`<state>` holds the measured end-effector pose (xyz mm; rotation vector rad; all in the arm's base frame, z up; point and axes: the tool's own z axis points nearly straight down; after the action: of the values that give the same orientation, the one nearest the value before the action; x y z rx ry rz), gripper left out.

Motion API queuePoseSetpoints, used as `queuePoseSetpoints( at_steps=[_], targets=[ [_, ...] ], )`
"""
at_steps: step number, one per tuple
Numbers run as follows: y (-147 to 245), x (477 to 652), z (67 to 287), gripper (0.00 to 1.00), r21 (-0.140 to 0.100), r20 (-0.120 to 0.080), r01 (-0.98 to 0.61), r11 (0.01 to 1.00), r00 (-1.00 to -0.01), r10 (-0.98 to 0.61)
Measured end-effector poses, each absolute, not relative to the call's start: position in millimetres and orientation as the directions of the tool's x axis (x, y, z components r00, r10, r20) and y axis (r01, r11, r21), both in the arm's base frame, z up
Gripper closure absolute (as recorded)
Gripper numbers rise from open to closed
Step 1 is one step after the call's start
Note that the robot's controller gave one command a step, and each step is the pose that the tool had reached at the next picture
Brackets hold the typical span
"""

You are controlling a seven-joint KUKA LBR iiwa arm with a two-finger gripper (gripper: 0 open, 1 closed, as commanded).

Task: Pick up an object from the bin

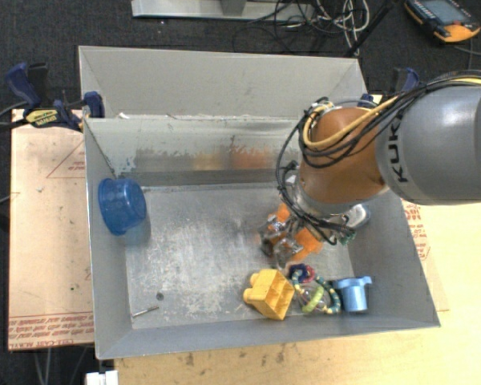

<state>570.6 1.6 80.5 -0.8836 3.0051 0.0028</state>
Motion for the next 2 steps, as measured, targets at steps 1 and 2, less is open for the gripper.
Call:
queuePoseSetpoints(
  at_steps=[1,2],
  targets=[
    [-8,552.3,135,1.0,0.005,0.003,-0.624,0.782,-0.782,-0.624],
    [5,499.8,110,0.0,0.005,0.002,-0.746,0.666,-0.666,-0.746]
  ],
)
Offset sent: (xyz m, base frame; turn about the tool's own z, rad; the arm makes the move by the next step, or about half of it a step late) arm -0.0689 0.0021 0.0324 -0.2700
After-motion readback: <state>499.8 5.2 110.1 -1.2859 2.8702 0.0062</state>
